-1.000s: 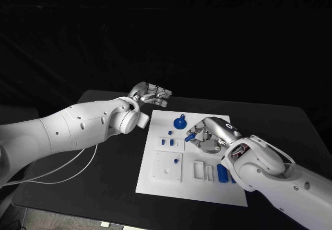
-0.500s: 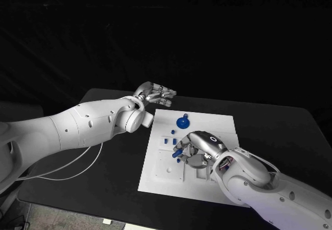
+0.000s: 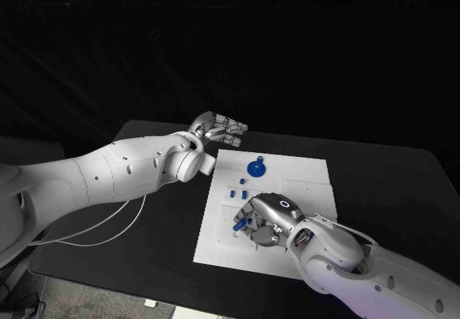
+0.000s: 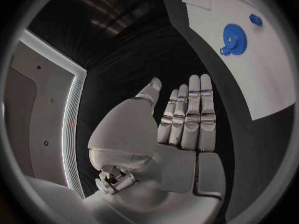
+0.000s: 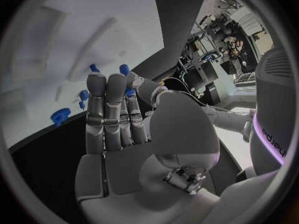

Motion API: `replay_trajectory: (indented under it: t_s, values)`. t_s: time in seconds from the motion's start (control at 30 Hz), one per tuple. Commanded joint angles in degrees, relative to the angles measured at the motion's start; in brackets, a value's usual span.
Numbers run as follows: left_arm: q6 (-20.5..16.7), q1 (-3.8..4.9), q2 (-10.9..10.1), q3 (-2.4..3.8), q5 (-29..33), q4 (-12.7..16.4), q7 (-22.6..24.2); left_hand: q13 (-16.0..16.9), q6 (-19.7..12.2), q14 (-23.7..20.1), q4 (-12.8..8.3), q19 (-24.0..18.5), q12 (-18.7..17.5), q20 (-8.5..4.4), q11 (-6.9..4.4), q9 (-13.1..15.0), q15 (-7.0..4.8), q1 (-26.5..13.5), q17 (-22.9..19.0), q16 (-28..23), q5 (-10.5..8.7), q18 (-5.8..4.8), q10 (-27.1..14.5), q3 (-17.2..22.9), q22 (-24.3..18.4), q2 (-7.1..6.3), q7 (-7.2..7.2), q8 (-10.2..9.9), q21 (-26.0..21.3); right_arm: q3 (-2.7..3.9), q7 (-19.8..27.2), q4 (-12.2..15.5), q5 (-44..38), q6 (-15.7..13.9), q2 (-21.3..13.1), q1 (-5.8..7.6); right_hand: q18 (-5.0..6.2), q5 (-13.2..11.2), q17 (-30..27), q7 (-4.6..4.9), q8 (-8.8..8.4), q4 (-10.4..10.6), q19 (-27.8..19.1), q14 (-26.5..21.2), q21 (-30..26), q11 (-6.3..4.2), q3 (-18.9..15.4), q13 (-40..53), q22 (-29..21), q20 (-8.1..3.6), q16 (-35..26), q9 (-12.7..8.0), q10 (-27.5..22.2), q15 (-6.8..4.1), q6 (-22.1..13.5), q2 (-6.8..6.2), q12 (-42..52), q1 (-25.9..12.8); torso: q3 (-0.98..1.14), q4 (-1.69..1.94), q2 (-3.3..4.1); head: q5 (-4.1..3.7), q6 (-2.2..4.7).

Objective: Assemble the parts on the task board

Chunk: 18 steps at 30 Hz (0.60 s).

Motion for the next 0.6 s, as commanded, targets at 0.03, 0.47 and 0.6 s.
replay_trajectory:
  t_s: [0.03,0.47,0.6]
  values:
    - [0.8,-0.02,0.1,0.07,0.4,0.2,0.9,-0.1,-0.4,0.1,-0.1,-0.3,0.0,0.03,-0.01,0.0,0.06,0.1,0.0,-0.1,0.24,-0.89,-0.2,0.1,-0.1,0.51,-0.07,0.2,0.2,-0.41,-0.3,-0.1,-4.0,0.5,0.2,0.01,1.02,0.1,0.1,-0.16,0.35,-0.2,0.1,0.2,0.3,-1.18,0.3,0.1,2.2,-0.38,-0.4,0.1,1.4,-0.28,0.5,0.26,0.3,-0.2,0.0,-0.01,-0.05,0.12,-0.11]
    - [0.9,-0.03,0.1,0.07,0.4,0.2,0.9,-0.1,-0.4,0.1,-0.1,-0.3,0.0,0.03,-0.01,0.0,0.06,0.1,0.0,-0.1,0.24,-0.89,-0.2,0.1,-0.1,0.51,-0.07,0.2,0.2,-1.64,-0.4,-0.8,-5.1,1.3,0.8,0.01,1.01,0.1,0.1,-0.18,0.33,-0.3,0.1,0.2,0.4,-1.2,0.3,0.1,2.2,-0.41,-0.4,0.0,1.4,-0.3,0.5,0.24,0.3,-0.2,0.05,-0.06,-0.02,0.28,-0.28]
    - [0.9,-0.03,0.1,0.07,0.4,0.2,0.8,-0.1,-0.4,0.1,-0.1,-0.3,0.0,0.03,-0.01,0.0,0.06,0.1,0.0,-0.1,0.24,-0.89,-0.2,0.1,-0.1,0.51,-0.07,0.2,0.2,-2.1,-0.4,-1.0,-5.2,1.5,1.0,0.01,1.01,0.1,0.1,-0.18,0.33,-0.3,0.1,0.2,0.4,-1.2,0.3,0.1,2.2,-0.41,-0.4,0.0,1.4,-0.3,0.5,0.24,0.3,-0.2,0.05,-0.05,-0.01,0.29,-0.27]
